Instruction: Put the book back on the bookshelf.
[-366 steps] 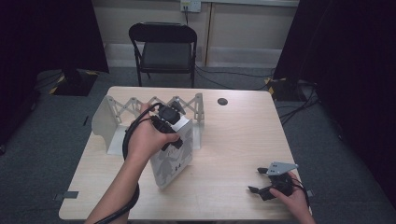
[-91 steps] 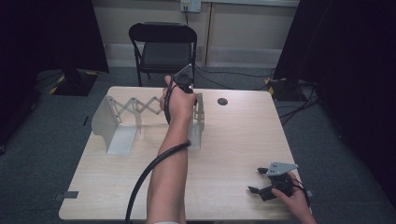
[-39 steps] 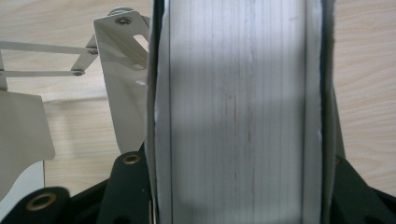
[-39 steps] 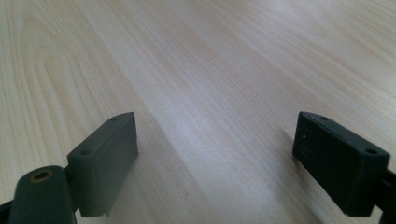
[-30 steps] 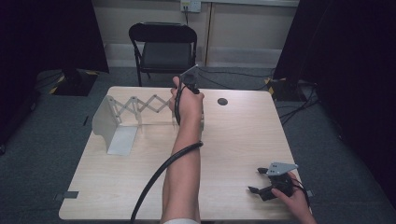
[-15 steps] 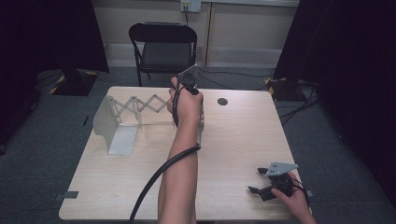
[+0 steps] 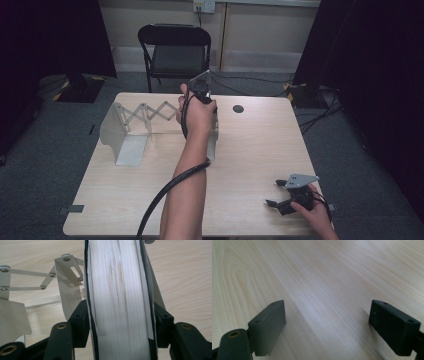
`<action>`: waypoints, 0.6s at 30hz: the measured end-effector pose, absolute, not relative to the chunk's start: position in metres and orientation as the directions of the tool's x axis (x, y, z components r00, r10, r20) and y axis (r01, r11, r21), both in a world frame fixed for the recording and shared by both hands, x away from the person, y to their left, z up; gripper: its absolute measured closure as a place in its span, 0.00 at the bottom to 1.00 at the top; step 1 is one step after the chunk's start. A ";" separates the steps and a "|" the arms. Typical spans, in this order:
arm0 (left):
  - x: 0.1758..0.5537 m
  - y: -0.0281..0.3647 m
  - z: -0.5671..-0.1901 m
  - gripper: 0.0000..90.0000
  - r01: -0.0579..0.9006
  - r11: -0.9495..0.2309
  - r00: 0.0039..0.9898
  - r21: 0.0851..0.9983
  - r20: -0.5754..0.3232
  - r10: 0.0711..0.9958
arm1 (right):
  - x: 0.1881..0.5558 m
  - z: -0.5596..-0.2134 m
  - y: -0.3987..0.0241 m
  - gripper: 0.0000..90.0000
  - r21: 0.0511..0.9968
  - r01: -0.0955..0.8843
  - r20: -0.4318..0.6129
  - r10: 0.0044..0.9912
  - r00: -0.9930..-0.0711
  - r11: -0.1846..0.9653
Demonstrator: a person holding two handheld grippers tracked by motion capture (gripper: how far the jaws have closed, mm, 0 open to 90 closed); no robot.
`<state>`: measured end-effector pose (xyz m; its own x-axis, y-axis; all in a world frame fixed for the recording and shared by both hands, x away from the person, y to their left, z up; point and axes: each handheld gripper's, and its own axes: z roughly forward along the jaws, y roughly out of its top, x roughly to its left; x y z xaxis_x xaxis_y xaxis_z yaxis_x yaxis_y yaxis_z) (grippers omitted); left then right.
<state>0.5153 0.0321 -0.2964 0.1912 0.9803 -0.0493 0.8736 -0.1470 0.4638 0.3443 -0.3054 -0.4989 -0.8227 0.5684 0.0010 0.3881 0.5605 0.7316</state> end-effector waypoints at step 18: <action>0.506 0.032 -0.301 0.41 0.869 -0.169 0.220 0.465 -0.057 0.974 | 0.344 -0.499 -0.305 0.15 0.732 0.387 0.000 0.568 -0.823 0.561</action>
